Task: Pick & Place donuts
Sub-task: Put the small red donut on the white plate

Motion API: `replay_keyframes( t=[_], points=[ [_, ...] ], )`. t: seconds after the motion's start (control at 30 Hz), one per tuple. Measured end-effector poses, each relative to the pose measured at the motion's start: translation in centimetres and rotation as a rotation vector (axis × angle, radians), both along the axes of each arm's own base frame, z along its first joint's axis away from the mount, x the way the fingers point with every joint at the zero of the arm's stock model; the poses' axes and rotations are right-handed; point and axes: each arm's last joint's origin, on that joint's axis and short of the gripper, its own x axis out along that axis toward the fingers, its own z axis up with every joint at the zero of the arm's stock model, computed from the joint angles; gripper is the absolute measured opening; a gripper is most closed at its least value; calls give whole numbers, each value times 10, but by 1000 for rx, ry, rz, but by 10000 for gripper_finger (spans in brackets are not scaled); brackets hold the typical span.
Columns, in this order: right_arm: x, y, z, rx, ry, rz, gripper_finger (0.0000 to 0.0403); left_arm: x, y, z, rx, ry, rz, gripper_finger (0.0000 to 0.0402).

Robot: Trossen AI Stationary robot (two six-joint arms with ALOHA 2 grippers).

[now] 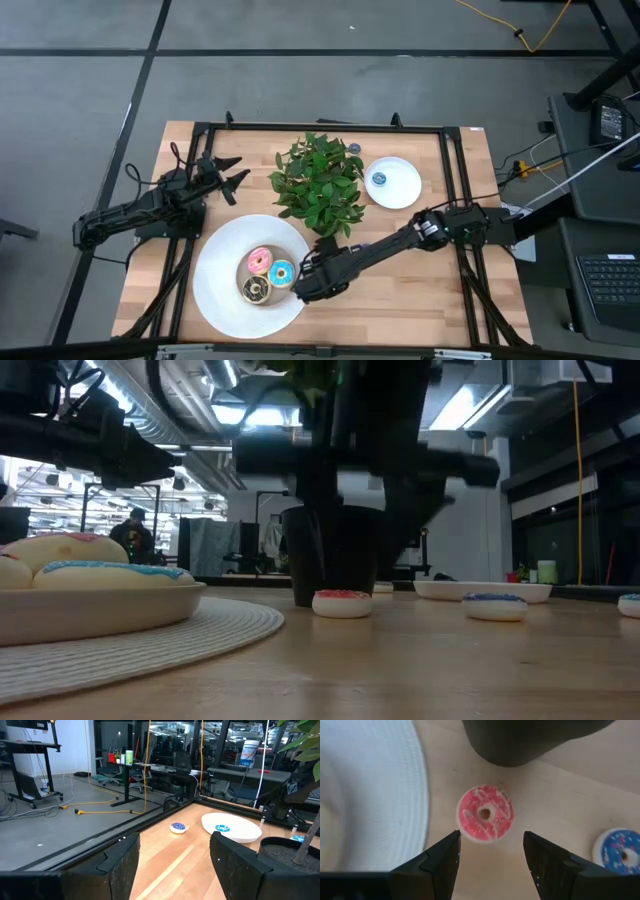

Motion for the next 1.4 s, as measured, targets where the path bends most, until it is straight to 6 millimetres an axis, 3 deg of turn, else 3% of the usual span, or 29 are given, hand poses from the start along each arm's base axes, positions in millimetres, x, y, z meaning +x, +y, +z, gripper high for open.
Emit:
replay_keyframes(
  t=[0.43, 0.73, 1.2, 1.3, 1.4],
  points=[
    [5, -23, -27, -58, 82, -44, 218, 0, 0, 0, 0, 0, 0, 233],
    [4, -24, -41, -19, 65, -50, 210, 0, 0, 0, 0, 0, 0, 233],
    [-5, -9, -40, -13, 93, -16, 57, 0, 0, 0, 0, 0, 0, 233],
    [-16, 1, -30, -5, 143, 6, 34, 0, 0, 0, 0, 0, 0, 233],
    [-28, 5, -6, -21, 164, 28, 21, 0, 0, 0, 0, 0, 0, 233]
  ],
)
